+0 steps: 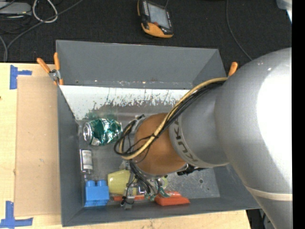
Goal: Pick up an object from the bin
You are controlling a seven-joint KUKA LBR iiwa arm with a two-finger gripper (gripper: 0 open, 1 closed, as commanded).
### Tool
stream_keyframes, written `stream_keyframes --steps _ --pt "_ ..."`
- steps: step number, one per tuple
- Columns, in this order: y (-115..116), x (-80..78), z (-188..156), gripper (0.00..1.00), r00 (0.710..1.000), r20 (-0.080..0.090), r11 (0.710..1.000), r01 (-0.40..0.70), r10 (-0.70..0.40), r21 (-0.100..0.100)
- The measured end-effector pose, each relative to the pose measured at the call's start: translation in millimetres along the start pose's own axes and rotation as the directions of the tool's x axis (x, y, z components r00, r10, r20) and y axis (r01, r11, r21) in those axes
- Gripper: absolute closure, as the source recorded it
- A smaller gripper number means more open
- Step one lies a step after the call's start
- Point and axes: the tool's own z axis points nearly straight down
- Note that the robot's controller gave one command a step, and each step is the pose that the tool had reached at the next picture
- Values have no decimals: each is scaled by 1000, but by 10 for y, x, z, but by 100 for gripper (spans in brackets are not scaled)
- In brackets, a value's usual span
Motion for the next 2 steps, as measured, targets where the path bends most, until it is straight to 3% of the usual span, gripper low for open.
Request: stream_keyframes --steps 1,2 --pt "-25 -60 16 0 998 -1 998 -70 70 -1" --pt "-10 -28 -1 0 1000 4 1000 -15 15 -2"
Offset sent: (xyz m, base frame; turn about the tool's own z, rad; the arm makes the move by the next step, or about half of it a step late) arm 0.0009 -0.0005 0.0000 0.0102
